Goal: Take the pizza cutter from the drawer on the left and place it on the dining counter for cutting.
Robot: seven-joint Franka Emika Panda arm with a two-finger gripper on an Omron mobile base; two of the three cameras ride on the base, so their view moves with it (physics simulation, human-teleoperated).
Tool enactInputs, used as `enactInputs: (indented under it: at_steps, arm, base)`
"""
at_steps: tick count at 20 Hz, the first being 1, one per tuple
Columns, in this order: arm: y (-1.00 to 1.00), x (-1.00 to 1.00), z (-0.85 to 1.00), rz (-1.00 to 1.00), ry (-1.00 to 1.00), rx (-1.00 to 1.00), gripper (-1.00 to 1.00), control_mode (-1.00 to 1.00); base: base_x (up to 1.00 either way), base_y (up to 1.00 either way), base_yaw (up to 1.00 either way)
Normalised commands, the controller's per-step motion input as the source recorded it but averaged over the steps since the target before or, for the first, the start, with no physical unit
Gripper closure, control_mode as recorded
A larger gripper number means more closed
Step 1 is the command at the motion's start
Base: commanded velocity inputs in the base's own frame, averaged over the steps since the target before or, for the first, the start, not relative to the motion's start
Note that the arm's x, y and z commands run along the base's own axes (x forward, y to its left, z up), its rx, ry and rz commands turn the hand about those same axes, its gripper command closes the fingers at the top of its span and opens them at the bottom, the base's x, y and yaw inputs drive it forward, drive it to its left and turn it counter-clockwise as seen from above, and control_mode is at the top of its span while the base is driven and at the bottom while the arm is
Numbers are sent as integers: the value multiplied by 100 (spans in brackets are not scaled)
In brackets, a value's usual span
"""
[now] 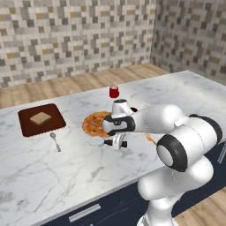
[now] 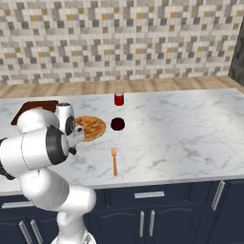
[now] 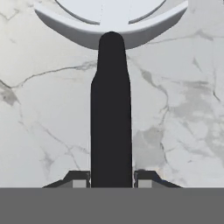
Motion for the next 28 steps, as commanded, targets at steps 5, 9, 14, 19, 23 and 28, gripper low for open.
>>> enactInputs:
  at_steps: [5,9,14,19,23,28]
  arm:
    - [28,22,-38,-1,-1,0,100,-100]
    - [16,28,-21,-4,-2,-3,100,-100]
    - [11,23,-19,-3,0,-6,100,-100]
    - [12,21,-19,-1,-1,-3,100,-100]
    - [8,32,-12,-1,-2,-1,100,-100]
    - [11,19,-18,0,-1,0,-100,-100]
  base:
    - [0,0,0]
    - [0,0,0]
    - [0,0,0]
    - [0,0,0]
    - [0,0,0]
    - [0,0,0]
